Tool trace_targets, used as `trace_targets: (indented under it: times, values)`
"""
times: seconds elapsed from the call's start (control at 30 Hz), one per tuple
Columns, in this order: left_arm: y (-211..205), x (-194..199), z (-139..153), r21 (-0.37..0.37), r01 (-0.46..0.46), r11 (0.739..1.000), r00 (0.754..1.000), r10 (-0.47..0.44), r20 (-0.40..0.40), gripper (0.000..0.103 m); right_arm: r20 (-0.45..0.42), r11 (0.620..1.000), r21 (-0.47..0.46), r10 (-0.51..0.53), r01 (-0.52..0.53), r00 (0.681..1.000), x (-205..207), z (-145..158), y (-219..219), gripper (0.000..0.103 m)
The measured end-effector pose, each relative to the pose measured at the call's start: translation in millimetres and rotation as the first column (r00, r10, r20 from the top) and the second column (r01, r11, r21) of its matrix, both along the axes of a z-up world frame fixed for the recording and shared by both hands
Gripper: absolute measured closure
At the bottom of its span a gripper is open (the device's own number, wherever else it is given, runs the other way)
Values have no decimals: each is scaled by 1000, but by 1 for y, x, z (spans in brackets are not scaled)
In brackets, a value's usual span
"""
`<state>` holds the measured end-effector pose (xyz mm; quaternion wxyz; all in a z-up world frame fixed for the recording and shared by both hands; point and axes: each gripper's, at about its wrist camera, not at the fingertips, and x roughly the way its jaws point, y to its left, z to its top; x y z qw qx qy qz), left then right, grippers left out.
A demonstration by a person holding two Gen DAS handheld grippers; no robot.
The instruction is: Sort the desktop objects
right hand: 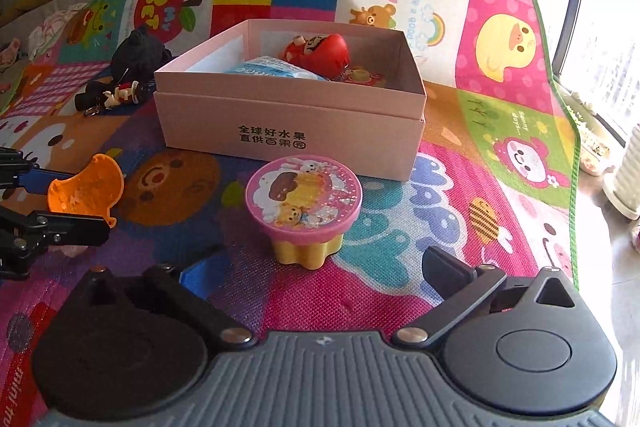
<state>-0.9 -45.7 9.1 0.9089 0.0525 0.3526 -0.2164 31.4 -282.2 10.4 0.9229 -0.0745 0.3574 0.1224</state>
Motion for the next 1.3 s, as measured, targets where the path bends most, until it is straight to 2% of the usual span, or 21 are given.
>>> trace_targets:
  times: [0.17,0.37,0.63,0.7,0.9,1.07,1.3]
  values:
    - [-2,0,-3,16,-1,1000,1000,1,2,27,-50,999,52,-4,7,999,1,-1,-2,0]
    - [4,4,-4,59,-32,998,999,32,10,18,-53,998,61,-16,19,998,-1,-2,3,0]
    - [27,9,-1,103,-118,988,993,115,31,12,-53,997,55,-43,46,998,0,-3,8,0]
    - [35,11,0,117,-144,983,989,140,42,8,-52,998,53,-43,46,998,0,-2,7,0]
    - [51,14,3,121,-206,971,978,202,49,8,-49,998,50,-44,46,998,0,-2,8,0]
    - [45,9,6,99,-176,980,984,172,42,8,-49,998,50,-44,46,998,0,-2,8,0]
    - [22,0,14,28,-81,996,996,80,32,8,-49,998,50,-43,46,998,-1,-2,8,0]
